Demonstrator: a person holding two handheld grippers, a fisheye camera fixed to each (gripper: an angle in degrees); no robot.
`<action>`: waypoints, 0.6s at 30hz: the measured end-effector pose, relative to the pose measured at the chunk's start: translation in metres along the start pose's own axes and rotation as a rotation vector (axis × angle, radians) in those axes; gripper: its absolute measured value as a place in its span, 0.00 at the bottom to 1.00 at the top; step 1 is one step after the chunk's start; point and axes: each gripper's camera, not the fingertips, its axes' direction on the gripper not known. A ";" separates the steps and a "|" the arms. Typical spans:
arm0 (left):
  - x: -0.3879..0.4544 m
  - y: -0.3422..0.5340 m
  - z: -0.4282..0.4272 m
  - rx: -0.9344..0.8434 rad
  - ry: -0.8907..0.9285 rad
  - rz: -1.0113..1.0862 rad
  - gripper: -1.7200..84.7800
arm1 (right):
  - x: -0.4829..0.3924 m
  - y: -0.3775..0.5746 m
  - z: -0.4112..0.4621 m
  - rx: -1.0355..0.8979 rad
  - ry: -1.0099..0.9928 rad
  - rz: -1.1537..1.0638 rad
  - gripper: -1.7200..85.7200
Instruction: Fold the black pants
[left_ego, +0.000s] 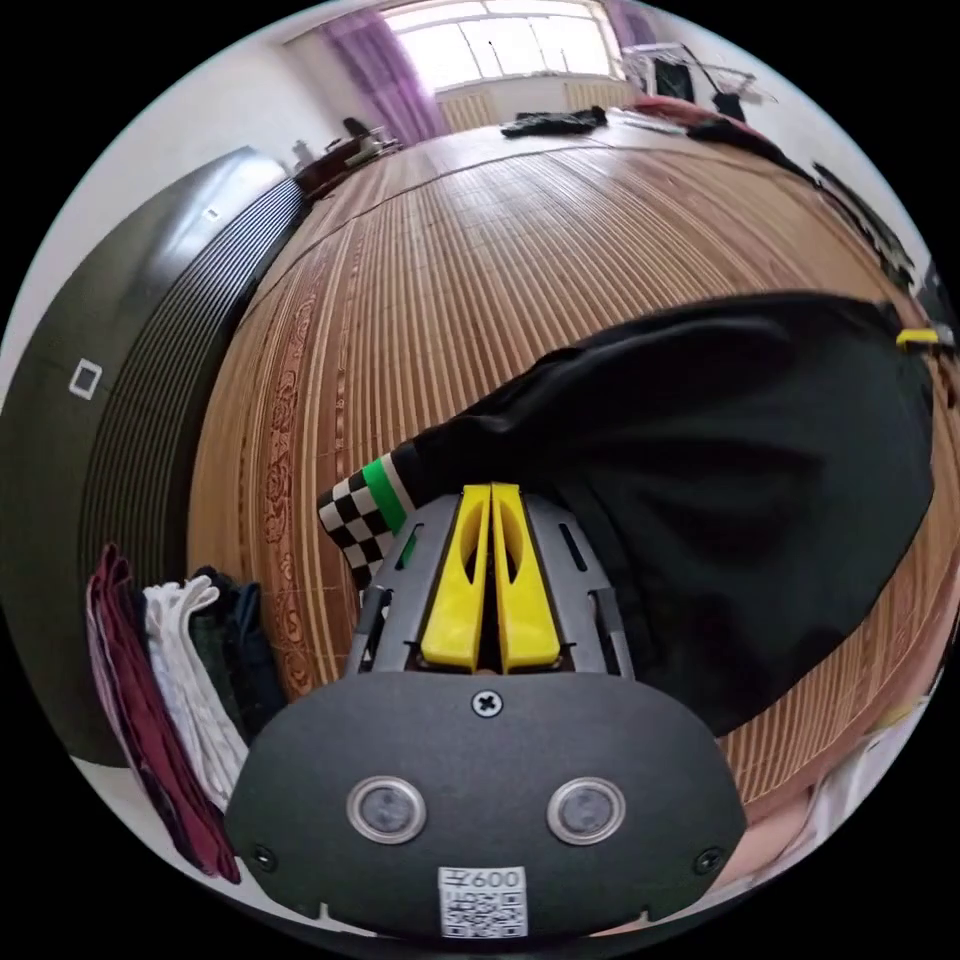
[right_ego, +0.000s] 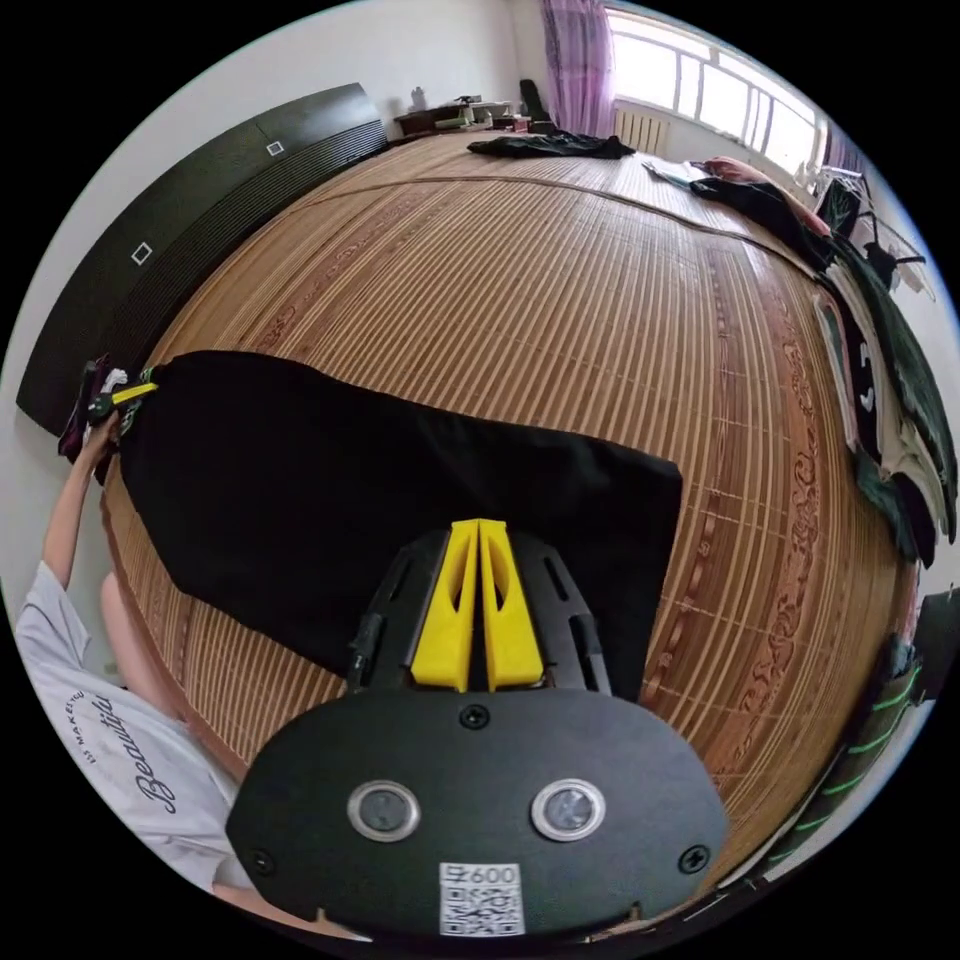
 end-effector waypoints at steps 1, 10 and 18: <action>0.014 0.008 -0.004 -0.012 -0.025 0.032 0.03 | -0.005 0.017 -0.001 -0.020 0.010 -0.012 0.01; 0.125 0.133 -0.056 0.035 -0.063 0.180 0.03 | -0.038 0.190 -0.012 -0.137 0.018 -0.043 0.01; 0.119 0.091 -0.042 0.016 -0.008 -0.158 0.03 | -0.026 0.213 0.005 0.116 0.344 0.162 0.01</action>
